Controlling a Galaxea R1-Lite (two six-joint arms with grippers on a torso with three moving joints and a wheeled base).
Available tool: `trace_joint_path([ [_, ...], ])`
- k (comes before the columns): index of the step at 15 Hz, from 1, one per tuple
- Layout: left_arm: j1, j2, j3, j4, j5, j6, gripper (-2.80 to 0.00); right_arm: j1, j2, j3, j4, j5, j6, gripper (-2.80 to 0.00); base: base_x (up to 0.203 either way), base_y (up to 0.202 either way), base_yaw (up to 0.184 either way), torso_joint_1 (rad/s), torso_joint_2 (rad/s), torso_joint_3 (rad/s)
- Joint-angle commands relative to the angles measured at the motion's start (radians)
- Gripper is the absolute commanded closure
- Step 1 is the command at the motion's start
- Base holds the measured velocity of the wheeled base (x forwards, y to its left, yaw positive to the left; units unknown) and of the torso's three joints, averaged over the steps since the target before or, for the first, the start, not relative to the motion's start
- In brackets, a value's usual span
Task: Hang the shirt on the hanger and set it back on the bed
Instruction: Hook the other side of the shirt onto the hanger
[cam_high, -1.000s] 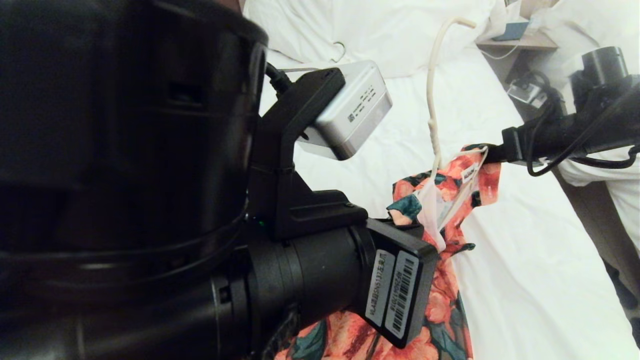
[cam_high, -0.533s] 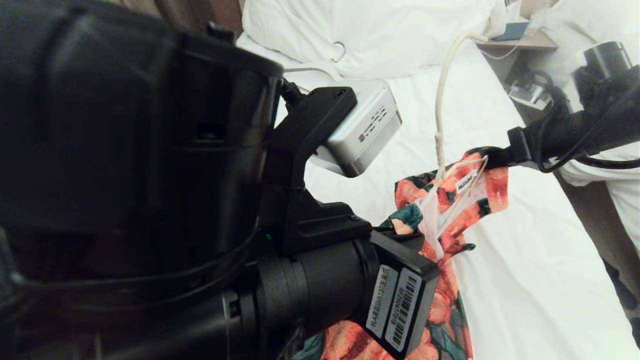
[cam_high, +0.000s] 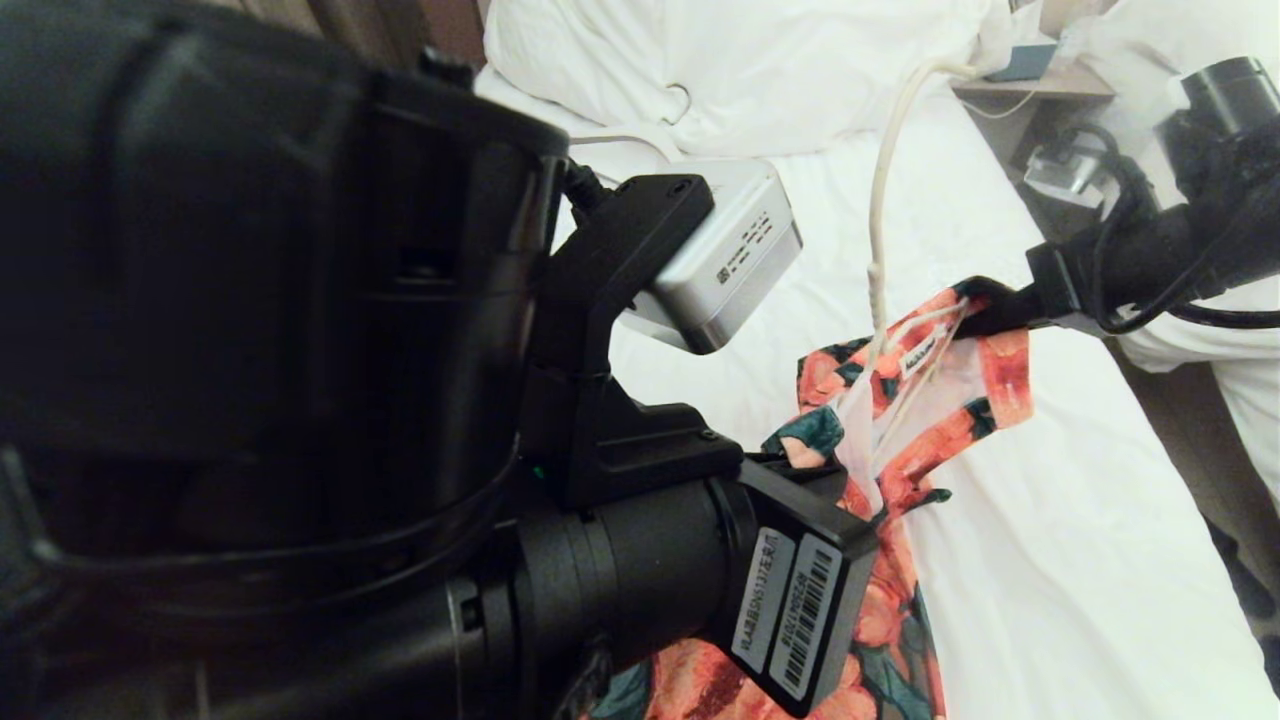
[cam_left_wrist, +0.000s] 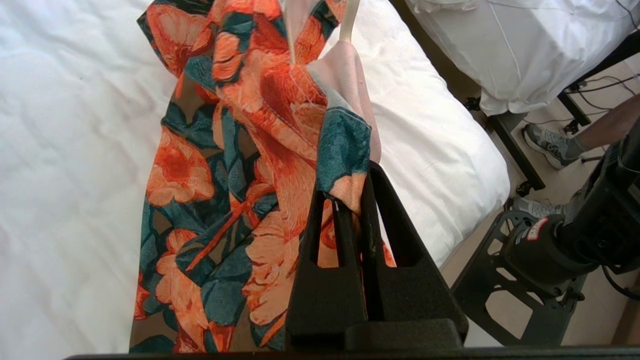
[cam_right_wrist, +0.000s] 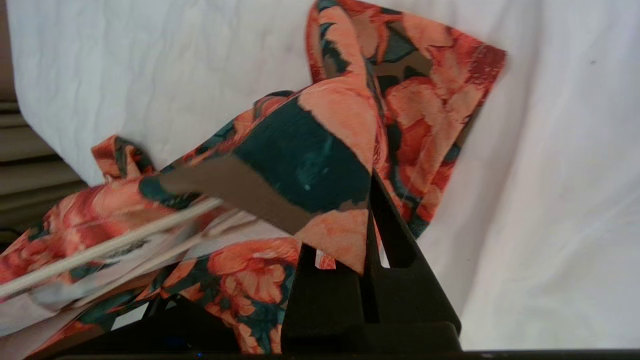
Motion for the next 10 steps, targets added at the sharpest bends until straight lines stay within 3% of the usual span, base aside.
trace_joint_path([
  [1, 0.0, 0.001, 0.0, 0.0, 0.002, -0.001, 0.0, 0.009, -0.012, -0.001, 0.021, 0.003, 0.0, 0.0, 0.0, 0.0, 0.0, 0.0, 0.0, 0.0],
  [10, -0.002, 0.016, 0.0, -0.001, 0.002, -0.001, 0.0, 0.079, -0.065, -0.001, 0.081, -0.029, 0.007, 0.0, 0.0, 0.0, 0.0, 0.0, 0.0, 0.0],
])
